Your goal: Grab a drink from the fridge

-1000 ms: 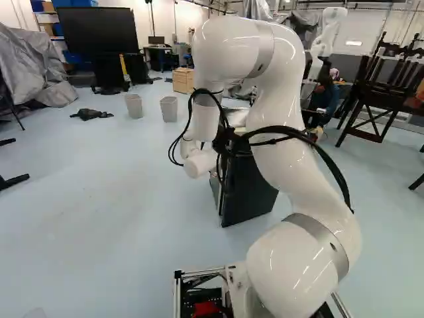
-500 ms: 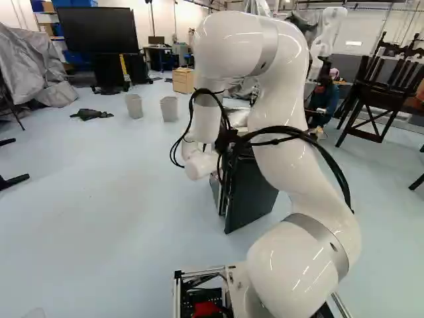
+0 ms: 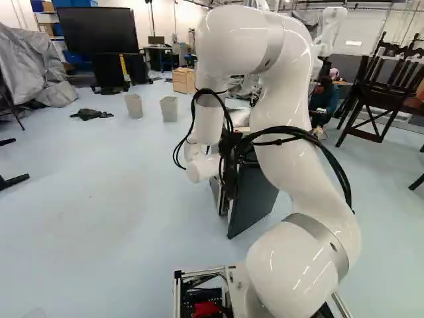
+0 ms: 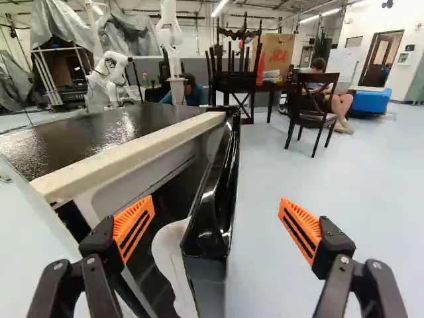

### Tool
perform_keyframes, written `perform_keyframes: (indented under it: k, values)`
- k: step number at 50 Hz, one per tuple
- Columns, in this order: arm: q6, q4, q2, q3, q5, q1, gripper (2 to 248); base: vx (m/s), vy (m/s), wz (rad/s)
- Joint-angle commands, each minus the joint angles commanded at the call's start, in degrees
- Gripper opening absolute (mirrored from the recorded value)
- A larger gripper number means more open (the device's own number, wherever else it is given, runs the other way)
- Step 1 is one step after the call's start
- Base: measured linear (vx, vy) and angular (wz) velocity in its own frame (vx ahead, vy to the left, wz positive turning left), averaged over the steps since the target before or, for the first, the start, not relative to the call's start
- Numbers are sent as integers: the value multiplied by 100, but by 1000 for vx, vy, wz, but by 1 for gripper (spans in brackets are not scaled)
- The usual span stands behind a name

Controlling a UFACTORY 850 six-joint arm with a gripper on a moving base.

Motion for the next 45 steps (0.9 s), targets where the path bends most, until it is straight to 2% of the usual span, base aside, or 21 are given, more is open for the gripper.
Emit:
perform_keyframes:
  k: [45]
  values:
    - [0,755,256,595,0,-49,247,0,0,0]
